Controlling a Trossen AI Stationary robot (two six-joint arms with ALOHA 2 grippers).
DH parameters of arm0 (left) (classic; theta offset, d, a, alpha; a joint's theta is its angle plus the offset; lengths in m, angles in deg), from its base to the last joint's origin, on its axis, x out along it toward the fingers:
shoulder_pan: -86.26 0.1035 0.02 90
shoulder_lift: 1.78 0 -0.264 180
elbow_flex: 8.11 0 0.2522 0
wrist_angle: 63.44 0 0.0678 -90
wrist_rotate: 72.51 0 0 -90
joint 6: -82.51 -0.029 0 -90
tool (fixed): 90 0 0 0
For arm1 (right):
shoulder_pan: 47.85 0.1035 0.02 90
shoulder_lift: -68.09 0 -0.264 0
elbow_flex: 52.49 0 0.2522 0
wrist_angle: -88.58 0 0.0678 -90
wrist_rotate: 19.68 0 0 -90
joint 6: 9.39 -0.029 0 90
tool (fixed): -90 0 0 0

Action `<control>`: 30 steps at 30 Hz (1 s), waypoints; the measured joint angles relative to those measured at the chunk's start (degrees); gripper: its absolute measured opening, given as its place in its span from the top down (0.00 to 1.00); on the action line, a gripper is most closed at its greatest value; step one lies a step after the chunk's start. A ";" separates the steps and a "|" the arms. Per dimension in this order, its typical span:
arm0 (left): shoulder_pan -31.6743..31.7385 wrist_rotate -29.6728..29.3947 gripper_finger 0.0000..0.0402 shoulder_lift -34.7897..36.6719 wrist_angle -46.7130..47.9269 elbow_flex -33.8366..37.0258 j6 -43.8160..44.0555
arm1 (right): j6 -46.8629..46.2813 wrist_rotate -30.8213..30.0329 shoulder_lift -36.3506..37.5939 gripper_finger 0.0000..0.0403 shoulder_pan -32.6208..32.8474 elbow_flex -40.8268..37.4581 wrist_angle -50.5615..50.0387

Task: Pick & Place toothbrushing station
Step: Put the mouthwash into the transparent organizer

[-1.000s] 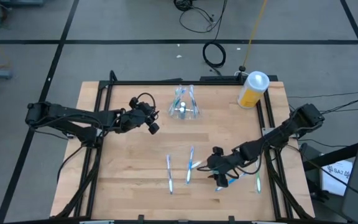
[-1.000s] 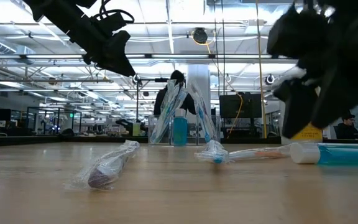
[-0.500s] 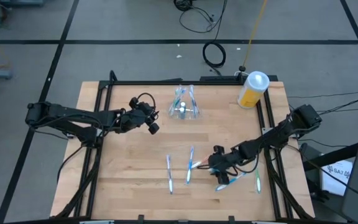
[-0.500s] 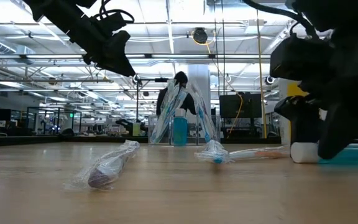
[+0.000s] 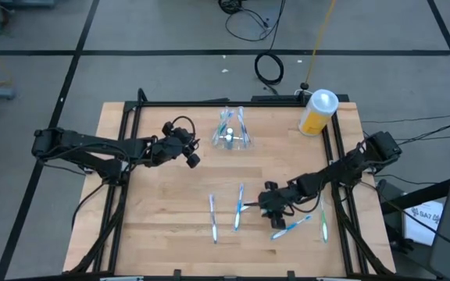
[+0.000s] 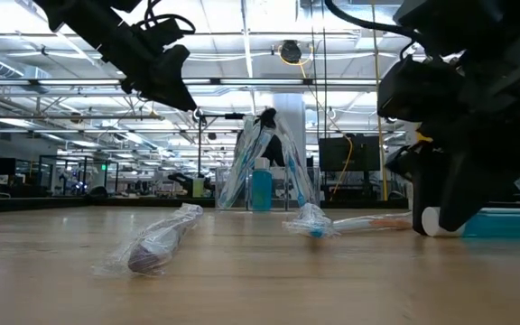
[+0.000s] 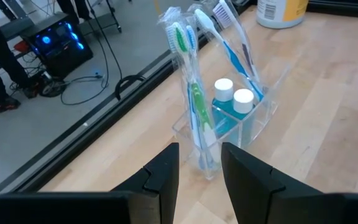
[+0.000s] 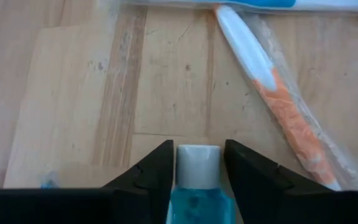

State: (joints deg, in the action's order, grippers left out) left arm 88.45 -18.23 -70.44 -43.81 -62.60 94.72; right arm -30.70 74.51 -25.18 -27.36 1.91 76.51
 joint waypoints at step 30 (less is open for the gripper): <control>0.29 4.72 0.68 0.00 -1.07 -0.02 -1.28 | 32.34 -16.09 5.30 0.76 -16.00 -0.24 49.91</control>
State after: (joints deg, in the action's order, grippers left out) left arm 88.74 -13.51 -70.44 -44.88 -62.63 93.44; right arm 1.64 58.42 -19.88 -43.36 1.67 126.43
